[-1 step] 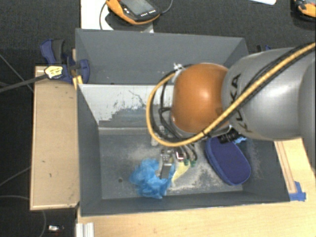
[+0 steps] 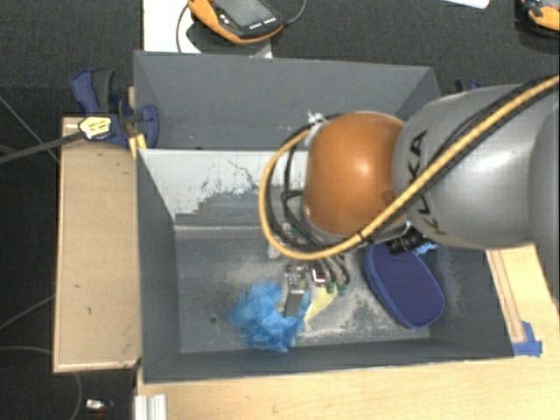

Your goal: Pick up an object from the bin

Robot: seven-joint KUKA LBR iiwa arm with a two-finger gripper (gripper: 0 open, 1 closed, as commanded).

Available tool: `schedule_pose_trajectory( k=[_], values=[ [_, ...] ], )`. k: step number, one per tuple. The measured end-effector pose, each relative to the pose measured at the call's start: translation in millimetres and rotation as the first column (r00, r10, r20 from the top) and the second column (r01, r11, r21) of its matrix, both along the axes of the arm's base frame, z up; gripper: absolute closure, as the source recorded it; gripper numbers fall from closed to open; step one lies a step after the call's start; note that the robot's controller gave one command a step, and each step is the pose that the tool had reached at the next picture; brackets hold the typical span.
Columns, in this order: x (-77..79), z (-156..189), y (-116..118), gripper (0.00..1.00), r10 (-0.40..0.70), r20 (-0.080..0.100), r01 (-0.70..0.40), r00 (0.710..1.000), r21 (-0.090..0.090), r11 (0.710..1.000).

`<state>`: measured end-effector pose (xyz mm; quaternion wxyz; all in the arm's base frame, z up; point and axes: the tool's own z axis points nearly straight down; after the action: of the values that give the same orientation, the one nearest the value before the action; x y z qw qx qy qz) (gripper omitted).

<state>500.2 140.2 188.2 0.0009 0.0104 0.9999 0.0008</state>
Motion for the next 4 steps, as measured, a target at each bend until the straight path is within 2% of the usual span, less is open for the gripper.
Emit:
schedule_pose_trajectory(
  k=[1, 2, 3, 4],
  values=[
    [-8.4, -25.7, 3.3, 0.00, 0.312, 0.004, -0.312, 0.950, -0.001, 0.950],
    [-5.1, -42.0, 5.7, 0.00, 0.626, 0.001, -0.626, 0.780, -0.003, 0.780],
    [-6.1, -77.0, 14.8, 0.00, 0.699, 0.001, -0.699, 0.715, -0.002, 0.715],
    [-8.8, -86.1, 7.2, 0.00, 0.805, 0.001, -0.805, 0.593, -0.003, 0.593]
  ],
)
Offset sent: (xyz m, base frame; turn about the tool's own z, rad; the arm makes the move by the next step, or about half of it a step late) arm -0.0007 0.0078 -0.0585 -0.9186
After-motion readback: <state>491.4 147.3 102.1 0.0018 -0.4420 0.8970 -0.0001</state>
